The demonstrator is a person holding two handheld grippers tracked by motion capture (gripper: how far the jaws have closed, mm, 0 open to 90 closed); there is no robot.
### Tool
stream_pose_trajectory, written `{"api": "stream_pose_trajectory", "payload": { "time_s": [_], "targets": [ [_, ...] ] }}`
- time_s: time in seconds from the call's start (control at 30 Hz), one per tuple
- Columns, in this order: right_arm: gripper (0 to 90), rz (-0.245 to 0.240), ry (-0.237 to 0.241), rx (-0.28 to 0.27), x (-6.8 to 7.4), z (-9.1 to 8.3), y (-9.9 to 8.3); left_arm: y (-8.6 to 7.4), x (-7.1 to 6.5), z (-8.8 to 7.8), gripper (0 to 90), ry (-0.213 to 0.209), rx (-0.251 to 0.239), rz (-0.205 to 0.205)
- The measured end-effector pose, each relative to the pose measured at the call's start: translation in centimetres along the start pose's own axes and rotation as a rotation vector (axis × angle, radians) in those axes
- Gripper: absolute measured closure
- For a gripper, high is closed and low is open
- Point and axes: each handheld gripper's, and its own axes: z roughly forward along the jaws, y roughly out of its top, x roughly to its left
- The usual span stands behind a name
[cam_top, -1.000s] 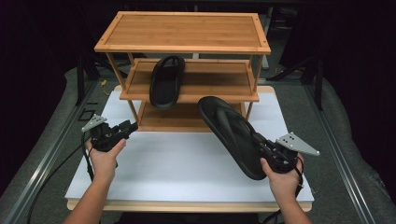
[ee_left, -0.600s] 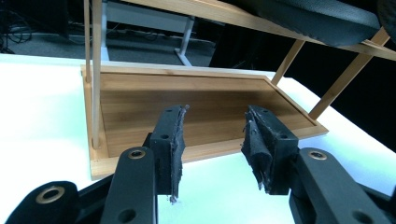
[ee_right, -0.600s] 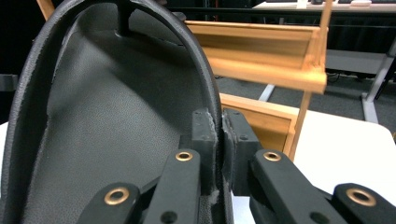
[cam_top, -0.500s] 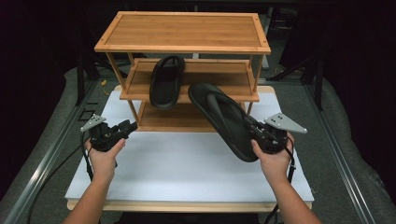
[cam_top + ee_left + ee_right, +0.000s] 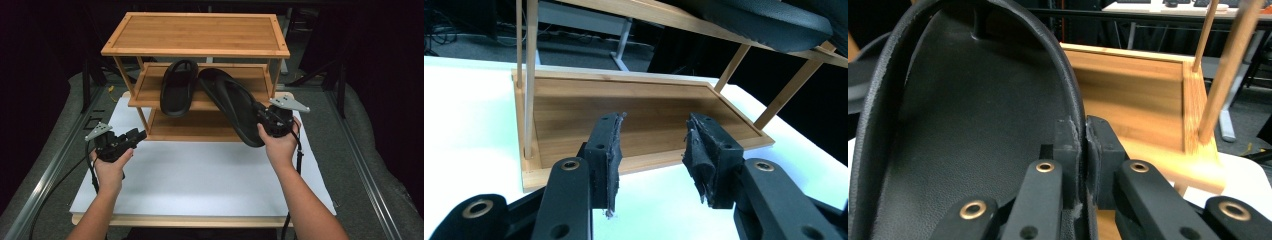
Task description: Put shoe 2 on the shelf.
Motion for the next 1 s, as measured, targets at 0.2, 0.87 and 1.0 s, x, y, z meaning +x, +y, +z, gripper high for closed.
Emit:
{"api": "stream_pose_trajectory", "payload": {
  "time_s": [0.2,0.87,1.0],
  "targets": [
    [84.0,-0.007,-0.043,0.03,0.2,2.5,1.2,0.0,0.1,0.0,57.0,-0.003,-0.002,-0.006],
    [83.8,0.023,-0.113,0.06,1.3,6.8,3.4,0.0,-0.1,0.2,57.0,-0.015,0.0,-0.002],
    [83.6,0.026,-0.126,0.058,1.4,7.0,3.5,0.0,-0.2,0.2,57.0,-0.013,0.001,-0.001]
  ]
}}
